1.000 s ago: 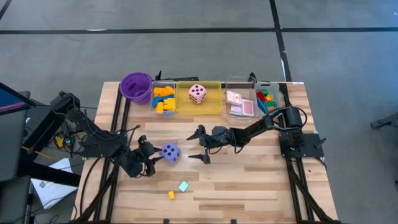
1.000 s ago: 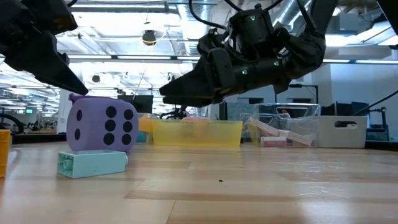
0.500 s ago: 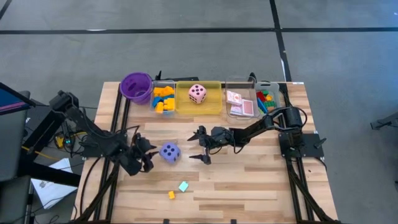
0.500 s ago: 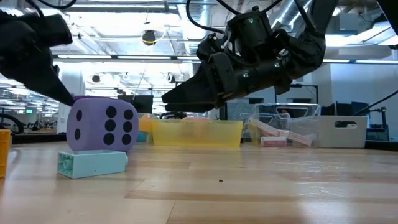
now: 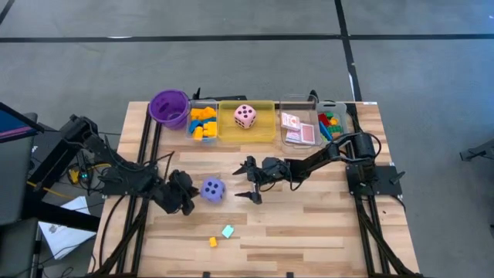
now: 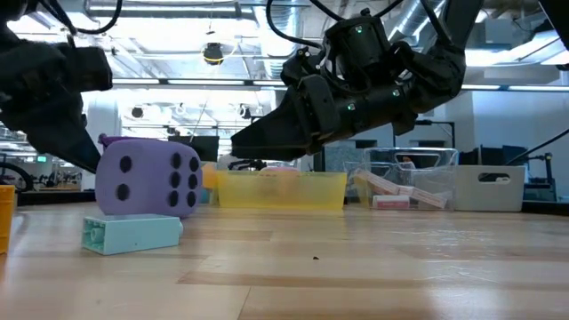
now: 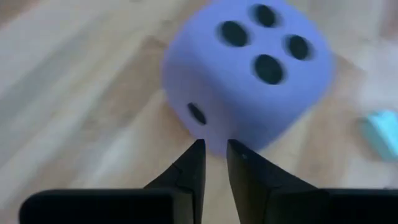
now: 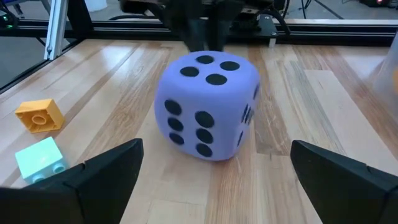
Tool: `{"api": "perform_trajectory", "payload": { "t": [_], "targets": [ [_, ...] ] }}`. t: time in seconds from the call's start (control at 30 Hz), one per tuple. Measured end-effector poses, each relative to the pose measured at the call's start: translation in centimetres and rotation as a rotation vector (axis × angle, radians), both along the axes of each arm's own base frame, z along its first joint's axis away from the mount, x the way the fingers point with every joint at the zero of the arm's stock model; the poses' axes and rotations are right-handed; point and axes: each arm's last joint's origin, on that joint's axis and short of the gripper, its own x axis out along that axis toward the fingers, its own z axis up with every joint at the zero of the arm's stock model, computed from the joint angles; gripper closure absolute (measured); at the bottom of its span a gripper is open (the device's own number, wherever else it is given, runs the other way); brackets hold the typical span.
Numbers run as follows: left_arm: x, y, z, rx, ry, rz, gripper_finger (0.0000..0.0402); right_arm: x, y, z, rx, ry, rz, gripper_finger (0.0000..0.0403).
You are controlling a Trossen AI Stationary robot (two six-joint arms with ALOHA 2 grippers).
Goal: Pick & Place Toys
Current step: Put the violet dice into the yellow transparent bin
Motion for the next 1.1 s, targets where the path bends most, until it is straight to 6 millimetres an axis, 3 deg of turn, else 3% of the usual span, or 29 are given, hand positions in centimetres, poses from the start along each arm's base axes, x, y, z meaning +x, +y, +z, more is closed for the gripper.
{"api": "perform_trajectory", "payload": {
  "t": [0.27,1.1],
  "targets": [
    [0.36,-0.41,0.26,-0.027,-0.016,-0.075,0.0354,0.01,0.00,0.03,0.000,-0.003,0.000,0.0003],
    [0.56,-0.14,0.53,0.047,-0.086,0.001,0.0392,-0.09,0.34,-0.23,-0.009,0.025,-0.012,0.0003]
  ]
}}
